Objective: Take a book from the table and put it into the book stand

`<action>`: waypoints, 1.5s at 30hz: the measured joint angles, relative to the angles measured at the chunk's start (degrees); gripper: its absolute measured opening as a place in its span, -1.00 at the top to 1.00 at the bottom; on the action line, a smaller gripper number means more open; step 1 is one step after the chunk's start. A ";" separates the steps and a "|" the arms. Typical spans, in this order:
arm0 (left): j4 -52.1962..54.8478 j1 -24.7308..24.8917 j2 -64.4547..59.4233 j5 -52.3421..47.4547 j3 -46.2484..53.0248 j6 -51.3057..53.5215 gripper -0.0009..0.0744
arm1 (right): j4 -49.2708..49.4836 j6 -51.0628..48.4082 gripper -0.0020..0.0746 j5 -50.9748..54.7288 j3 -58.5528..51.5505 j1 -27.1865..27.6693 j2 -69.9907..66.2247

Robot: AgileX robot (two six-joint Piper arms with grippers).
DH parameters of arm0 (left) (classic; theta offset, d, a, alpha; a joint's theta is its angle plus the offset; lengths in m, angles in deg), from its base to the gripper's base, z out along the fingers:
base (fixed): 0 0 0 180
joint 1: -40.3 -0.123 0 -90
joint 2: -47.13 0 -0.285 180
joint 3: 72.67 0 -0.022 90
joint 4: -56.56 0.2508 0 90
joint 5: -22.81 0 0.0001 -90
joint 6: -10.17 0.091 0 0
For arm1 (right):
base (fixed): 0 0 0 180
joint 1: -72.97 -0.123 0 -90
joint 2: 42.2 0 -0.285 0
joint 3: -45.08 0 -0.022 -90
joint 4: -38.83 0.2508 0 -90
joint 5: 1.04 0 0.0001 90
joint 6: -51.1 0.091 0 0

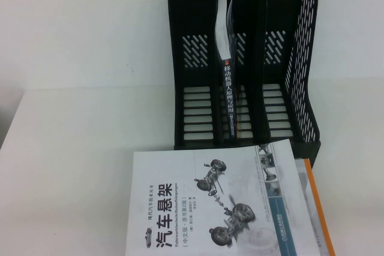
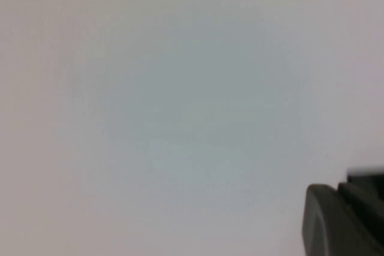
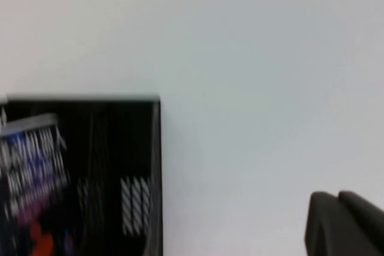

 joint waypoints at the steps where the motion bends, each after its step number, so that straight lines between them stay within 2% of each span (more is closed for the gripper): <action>1: 0.00 0.00 0.00 2.73 0.00 0.00 0.98 | 0.00 0.00 0.93 -1.55 0.00 0.00 0.00; 7: 0.00 0.00 0.00 12.98 0.00 0.00 0.98 | -0.05 0.00 0.93 -11.16 0.00 0.00 0.00; 15: 0.10 0.00 0.13 17.82 0.00 -0.83 0.98 | -0.05 0.23 0.93 -17.95 0.00 0.00 0.00; 19: -0.98 0.00 0.27 16.82 0.00 -3.71 0.98 | -1.46 0.68 0.93 -17.32 0.15 0.00 0.00; 21: -1.84 0.00 0.31 10.96 -0.97 -7.24 0.98 | -3.22 3.36 0.93 -11.15 2.31 0.00 0.00; 26: -2.37 0.00 -0.05 -17.03 -13.14 -15.64 0.98 | -4.66 9.44 0.93 11.22 13.11 0.00 0.00; 29: -2.37 0.00 -2.12 -26.42 -19.83 -16.03 0.98 | -4.66 10.24 0.93 20.79 18.58 0.00 -1.30; 34: -2.28 0.00 -8.16 -30.20 -25.69 -15.08 0.98 | -4.37 10.46 0.93 31.14 24.75 0.00 -7.22; 38: -2.15 0.00 -13.13 -30.32 -27.11 -12.25 0.98 | -0.42 9.36 0.93 38.42 29.45 0.00 -13.30; 42: -2.53 0.00 -18.31 -30.81 -25.72 -11.93 0.98 | 8.81 2.53 0.93 46.84 34.25 0.00 -20.97; 45: -5.30 0.00 -22.68 -35.54 -25.96 -12.03 0.98 | 18.29 -6.07 0.93 52.89 37.17 0.00 -27.00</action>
